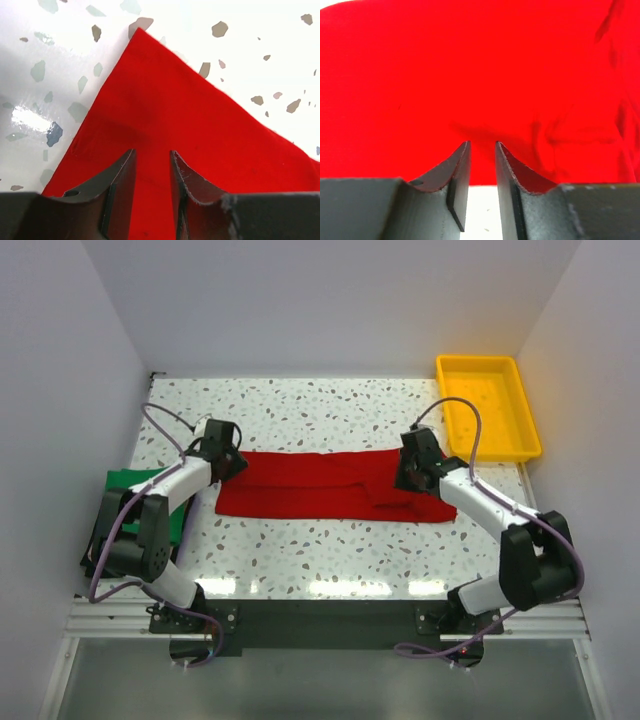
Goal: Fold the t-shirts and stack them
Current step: Fold the tshirt
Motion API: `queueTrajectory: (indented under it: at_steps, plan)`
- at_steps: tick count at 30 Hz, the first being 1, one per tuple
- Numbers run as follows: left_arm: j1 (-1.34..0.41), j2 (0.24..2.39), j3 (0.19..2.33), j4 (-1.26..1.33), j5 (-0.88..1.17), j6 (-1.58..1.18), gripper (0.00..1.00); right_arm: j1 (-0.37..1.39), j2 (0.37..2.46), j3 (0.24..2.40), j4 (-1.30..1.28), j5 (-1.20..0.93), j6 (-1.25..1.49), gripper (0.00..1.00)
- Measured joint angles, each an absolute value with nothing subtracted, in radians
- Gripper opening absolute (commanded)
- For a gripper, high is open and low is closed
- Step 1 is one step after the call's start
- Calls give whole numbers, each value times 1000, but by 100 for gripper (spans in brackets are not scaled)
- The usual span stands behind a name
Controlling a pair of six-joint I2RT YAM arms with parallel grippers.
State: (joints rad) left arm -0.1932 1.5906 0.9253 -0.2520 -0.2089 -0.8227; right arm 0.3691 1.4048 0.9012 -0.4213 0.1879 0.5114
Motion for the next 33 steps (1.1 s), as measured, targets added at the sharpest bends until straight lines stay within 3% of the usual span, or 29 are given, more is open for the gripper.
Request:
queueTrajectory:
  at_steps: [6,16,26,33]
  plan:
    - [-193,1591,960,-262,-205,-815,37,367,1543,907,-377,184,509,24]
    - [-193,1591,968,-270,-201,-808,37,400,1494,761,-327,135,527,25]
    - [-225,1591,969,-270,-183,-796,41,400,1420,793,-384,147,544,45]
    - [-331,1591,939,-260,-204,-789,41,341,1433,956,-401,184,545,46]
